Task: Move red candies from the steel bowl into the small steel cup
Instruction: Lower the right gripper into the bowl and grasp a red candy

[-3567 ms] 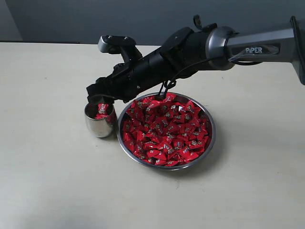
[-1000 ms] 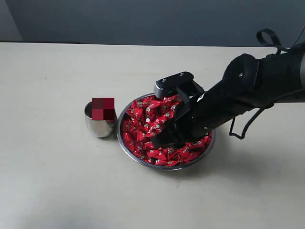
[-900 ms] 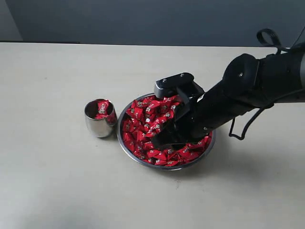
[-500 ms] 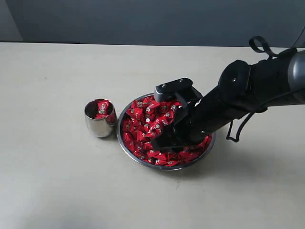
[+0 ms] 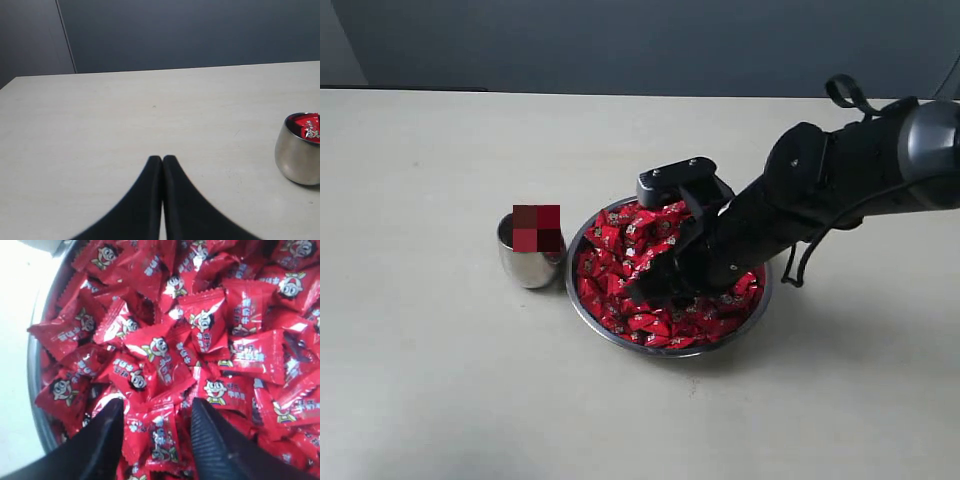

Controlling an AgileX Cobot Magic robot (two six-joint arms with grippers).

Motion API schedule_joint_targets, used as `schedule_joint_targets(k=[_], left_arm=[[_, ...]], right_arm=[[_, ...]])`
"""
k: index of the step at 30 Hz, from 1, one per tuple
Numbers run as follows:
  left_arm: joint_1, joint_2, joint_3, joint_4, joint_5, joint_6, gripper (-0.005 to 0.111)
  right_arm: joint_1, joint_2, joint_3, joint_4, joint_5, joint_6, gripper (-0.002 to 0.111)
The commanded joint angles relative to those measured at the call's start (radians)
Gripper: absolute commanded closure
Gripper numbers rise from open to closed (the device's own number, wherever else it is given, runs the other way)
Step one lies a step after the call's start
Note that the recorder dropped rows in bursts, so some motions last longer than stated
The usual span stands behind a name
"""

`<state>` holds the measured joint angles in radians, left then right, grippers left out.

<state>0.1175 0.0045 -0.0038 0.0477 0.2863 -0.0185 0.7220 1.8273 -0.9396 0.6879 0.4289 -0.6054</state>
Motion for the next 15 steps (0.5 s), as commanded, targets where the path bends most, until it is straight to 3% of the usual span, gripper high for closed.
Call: schedule_joint_targets(k=[1, 15], left_arm=[[0.001, -0.004, 0.004, -0.002, -0.002, -0.001, 0.106], [0.001, -0.004, 0.004, -0.002, -0.002, -0.001, 0.106]], right_arm=[[0.002, 0.029, -0.023, -0.001, 0.017, 0.0, 0.066], [0.002, 0.053, -0.023, -0.036, 0.042, 0.006, 0.066]])
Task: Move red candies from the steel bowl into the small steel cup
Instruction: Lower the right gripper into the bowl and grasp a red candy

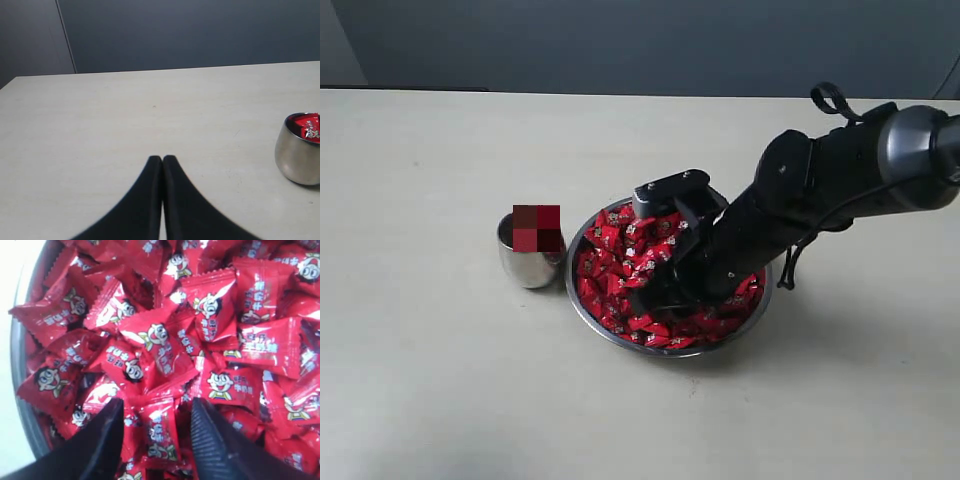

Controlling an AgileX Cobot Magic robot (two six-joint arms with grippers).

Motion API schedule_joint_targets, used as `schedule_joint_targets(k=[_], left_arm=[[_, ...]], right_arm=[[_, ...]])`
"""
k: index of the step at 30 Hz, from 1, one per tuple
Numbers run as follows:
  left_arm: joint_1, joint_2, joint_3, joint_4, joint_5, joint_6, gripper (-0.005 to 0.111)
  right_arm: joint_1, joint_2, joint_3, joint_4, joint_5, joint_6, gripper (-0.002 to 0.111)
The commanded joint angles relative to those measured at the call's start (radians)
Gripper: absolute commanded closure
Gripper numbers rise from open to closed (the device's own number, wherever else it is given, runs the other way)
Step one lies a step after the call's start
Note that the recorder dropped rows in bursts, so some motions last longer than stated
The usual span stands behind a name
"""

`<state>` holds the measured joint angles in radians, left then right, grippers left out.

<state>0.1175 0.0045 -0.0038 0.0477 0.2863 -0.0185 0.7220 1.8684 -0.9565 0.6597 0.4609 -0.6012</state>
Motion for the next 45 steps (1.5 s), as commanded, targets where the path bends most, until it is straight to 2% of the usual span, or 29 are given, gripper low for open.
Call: schedule_joint_targets(k=[1, 10, 13, 17, 35, 42, 45], left_arm=[[0.001, -0.004, 0.004, -0.002, -0.002, -0.001, 0.106], [0.001, -0.004, 0.004, -0.002, -0.002, -0.001, 0.106], [0.001, -0.004, 0.004, -0.002, -0.002, -0.001, 0.106], [0.001, -0.004, 0.004, -0.002, -0.002, -0.001, 0.106], [0.001, -0.004, 0.004, -0.002, -0.002, -0.001, 0.106], [0.001, -0.004, 0.004, -0.002, -0.002, -0.001, 0.106], [0.001, -0.004, 0.004, -0.002, -0.002, -0.001, 0.106]], right_arm=[[0.002, 0.016, -0.006, -0.008, 0.015, 0.002, 0.066], [0.002, 0.031, -0.006, -0.008, 0.015, 0.007, 0.067], [0.002, 0.031, -0.006, -0.008, 0.013, 0.007, 0.079], [0.002, 0.031, -0.006, -0.024, 0.015, 0.007, 0.109], [-0.001, -0.111, -0.006, -0.095, -0.016, 0.019, 0.109], [-0.042, -0.189, -0.006, -0.302, -0.113, 0.227, 0.109], [-0.072, -0.221, -0.006, -0.304, -0.151, 0.238, 0.109]])
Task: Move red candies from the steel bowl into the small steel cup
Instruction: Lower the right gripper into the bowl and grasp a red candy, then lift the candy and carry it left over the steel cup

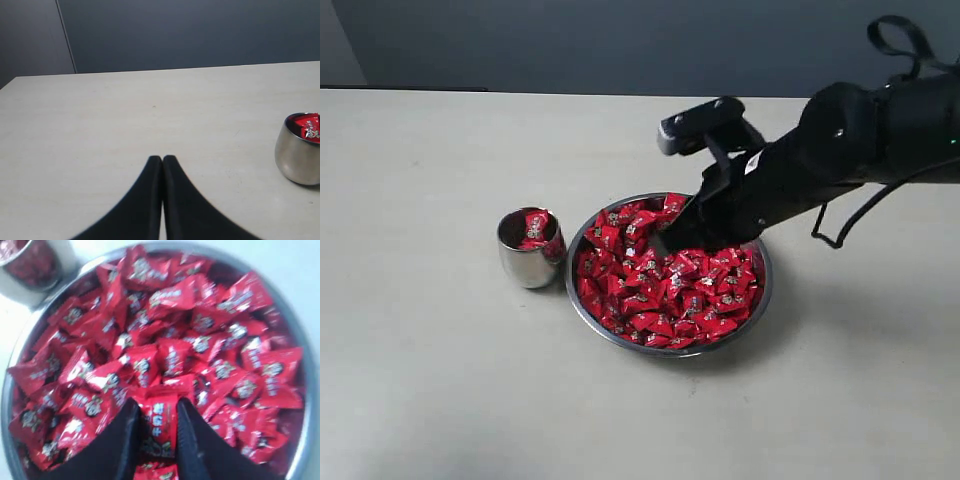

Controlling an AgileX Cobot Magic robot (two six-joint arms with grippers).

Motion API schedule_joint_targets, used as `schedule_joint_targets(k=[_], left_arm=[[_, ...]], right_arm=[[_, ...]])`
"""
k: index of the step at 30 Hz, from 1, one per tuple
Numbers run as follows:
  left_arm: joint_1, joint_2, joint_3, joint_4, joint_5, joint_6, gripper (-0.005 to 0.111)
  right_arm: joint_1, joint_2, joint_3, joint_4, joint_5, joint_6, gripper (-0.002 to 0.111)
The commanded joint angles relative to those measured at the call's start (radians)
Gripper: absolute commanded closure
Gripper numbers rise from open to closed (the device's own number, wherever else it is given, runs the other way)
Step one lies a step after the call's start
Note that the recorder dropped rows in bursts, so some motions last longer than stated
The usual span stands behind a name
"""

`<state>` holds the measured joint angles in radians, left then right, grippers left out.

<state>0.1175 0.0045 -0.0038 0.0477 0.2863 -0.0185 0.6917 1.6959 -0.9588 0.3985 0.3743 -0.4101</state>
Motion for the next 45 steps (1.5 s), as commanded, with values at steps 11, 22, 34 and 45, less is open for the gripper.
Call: schedule_joint_targets(k=[11, 22, 34, 45], left_arm=[[0.001, -0.004, 0.004, -0.002, -0.002, -0.001, 0.106], [0.001, -0.004, 0.004, -0.002, -0.002, -0.001, 0.106], [0.001, -0.004, 0.004, -0.002, -0.002, -0.001, 0.106], [0.001, -0.004, 0.004, -0.002, -0.002, -0.001, 0.106]], right_arm=[[-0.051, 0.008, -0.038, -0.007, -0.136, 0.043, 0.109], [0.003, 0.202, -0.307, 0.209, 0.034, -0.157, 0.109], [0.101, 0.453, -0.65, 0.378, 0.27, -0.272, 0.109], [0.126, 0.482, -0.664, 0.392, 0.281, -0.278, 0.109]])
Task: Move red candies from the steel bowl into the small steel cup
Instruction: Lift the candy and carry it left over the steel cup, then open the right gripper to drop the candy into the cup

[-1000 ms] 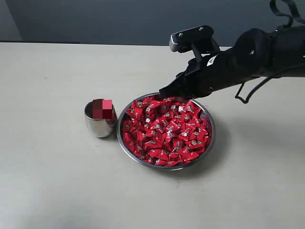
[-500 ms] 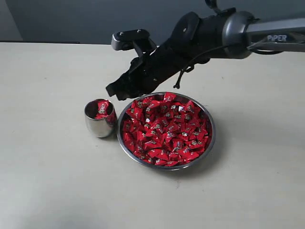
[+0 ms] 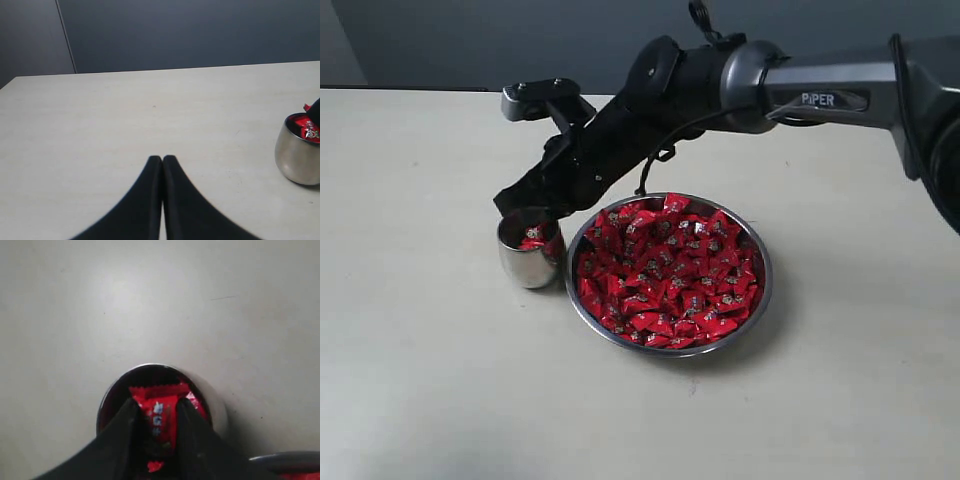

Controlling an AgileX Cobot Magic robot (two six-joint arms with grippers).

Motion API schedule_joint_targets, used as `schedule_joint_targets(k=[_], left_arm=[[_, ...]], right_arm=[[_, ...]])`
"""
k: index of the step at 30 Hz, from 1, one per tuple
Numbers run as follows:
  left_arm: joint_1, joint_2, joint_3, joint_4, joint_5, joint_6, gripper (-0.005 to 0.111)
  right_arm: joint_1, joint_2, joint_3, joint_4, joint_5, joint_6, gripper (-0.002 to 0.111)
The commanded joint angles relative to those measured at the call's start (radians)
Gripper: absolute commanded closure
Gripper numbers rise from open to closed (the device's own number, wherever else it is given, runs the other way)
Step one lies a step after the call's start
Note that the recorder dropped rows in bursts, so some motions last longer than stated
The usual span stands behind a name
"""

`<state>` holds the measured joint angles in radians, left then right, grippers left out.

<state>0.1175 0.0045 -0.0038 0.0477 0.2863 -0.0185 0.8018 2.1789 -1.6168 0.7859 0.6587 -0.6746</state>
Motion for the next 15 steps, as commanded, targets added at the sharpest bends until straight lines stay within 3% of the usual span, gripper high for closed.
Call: schedule_joint_targets(k=[1, 15], left_arm=[[0.001, -0.004, 0.004, -0.002, -0.002, -0.001, 0.106], [0.001, -0.004, 0.004, -0.002, -0.002, -0.001, 0.106]], right_arm=[[0.018, -0.001, -0.006, 0.004, -0.006, -0.016, 0.109], [0.029, 0.001, -0.006, 0.017, -0.024, -0.032, 0.109]])
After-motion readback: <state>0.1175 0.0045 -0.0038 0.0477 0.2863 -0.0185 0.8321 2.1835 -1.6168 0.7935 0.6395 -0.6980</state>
